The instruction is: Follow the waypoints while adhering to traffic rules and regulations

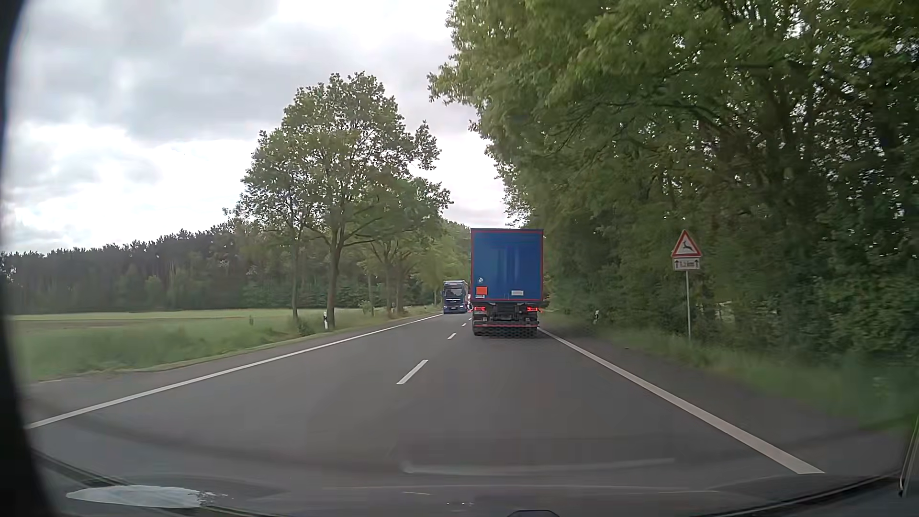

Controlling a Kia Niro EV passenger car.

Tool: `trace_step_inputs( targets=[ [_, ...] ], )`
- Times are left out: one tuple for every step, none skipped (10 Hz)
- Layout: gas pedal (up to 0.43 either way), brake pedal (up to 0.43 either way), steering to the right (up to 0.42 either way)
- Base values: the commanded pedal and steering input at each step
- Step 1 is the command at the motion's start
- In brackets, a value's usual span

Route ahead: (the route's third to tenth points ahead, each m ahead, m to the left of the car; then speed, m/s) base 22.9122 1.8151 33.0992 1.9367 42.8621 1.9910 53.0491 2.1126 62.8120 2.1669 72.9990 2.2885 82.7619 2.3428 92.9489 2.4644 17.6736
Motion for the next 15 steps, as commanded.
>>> trace_step_inputs(
  targets=[
    [0.138,0.000,-0.001],
    [0.138,0.000,-0.001],
    [0.138,0.000,-0.001],
    [0.138,0.000,-0.001],
    [0.138,0.000,-0.001],
    [0.138,0.000,-0.001],
    [0.138,0.000,-0.001],
    [0.138,0.000,-0.001],
    [0.138,0.000,-0.002],
    [0.138,0.000,-0.002],
    [0.138,0.000,-0.003],
    [0.138,0.000,-0.003],
    [0.138,0.000,-0.002],
    [0.138,0.000,-0.003],
    [0.130,0.000,-0.002]
  ],
)
